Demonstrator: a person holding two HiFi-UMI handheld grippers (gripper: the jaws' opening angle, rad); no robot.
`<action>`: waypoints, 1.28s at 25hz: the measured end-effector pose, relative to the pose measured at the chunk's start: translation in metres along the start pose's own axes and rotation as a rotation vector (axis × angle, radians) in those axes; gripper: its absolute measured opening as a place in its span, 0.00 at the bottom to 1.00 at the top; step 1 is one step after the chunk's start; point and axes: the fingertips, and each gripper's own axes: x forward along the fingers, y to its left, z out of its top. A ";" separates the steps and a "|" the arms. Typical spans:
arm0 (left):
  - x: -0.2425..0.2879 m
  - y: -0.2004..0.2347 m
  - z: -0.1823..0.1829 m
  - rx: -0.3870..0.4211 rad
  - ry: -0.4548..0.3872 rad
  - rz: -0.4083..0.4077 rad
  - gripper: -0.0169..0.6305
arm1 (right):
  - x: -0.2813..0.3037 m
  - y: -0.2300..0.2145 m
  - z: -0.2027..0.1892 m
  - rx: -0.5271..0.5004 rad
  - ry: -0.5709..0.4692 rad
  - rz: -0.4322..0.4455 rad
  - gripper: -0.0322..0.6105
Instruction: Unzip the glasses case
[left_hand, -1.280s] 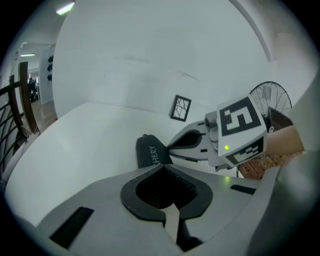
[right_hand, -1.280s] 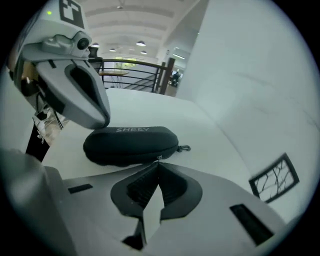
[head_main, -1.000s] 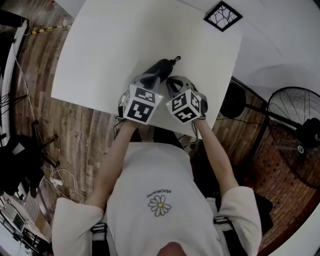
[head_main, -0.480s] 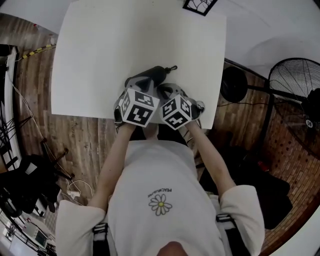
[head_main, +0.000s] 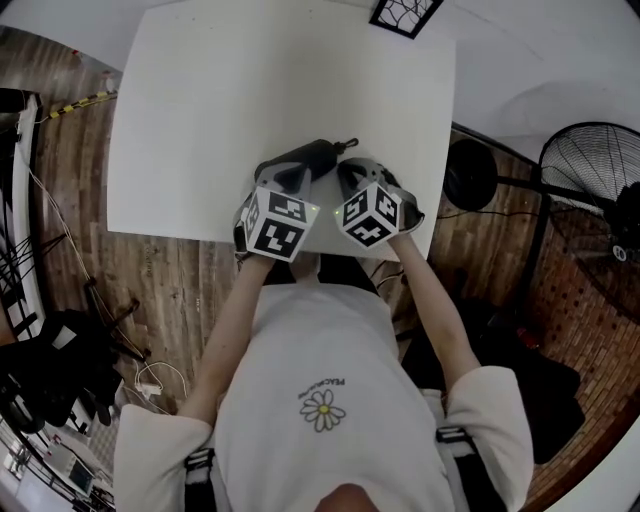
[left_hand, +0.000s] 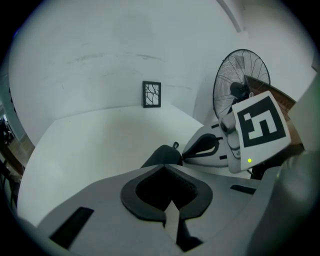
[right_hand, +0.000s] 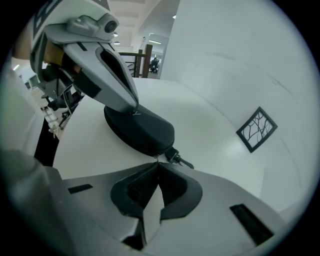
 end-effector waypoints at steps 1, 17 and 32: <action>0.000 0.000 0.000 -0.002 0.001 0.001 0.05 | 0.001 -0.006 0.000 -0.045 0.004 0.001 0.06; 0.011 0.006 0.004 -0.145 0.074 -0.079 0.05 | 0.028 -0.037 0.025 -0.873 0.015 0.391 0.06; 0.010 0.012 0.005 -0.228 0.057 -0.114 0.05 | 0.046 -0.029 0.057 -1.169 0.032 0.447 0.06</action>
